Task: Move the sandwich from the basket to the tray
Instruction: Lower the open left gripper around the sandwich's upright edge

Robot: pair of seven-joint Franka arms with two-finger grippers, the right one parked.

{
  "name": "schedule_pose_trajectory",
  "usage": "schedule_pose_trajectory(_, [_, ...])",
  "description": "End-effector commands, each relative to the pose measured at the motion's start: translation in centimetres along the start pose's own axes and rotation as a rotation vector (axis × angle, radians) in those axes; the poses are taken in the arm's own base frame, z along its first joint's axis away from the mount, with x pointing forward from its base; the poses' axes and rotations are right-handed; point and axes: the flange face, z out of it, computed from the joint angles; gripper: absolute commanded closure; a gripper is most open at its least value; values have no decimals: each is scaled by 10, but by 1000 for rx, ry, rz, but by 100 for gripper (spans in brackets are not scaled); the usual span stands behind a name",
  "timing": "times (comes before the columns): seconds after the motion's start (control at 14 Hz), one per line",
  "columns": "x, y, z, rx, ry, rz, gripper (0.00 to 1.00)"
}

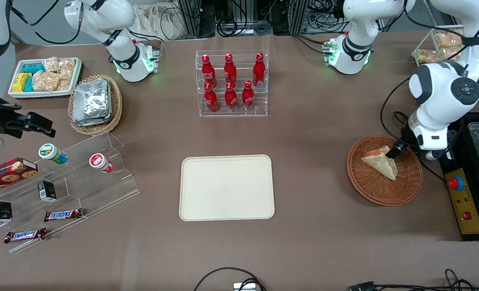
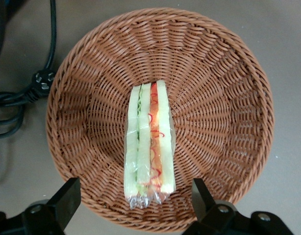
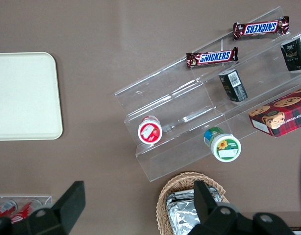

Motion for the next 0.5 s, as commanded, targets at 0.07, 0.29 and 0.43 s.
schedule_pose_trajectory(0.07, [-3,1,25,-14,20,-65,0])
schedule_pose_trajectory(0.29, [-5,4,43,-25,25,-86,0])
schedule_pose_trajectory(0.43, [-5,3,54,-32,30,-90,0])
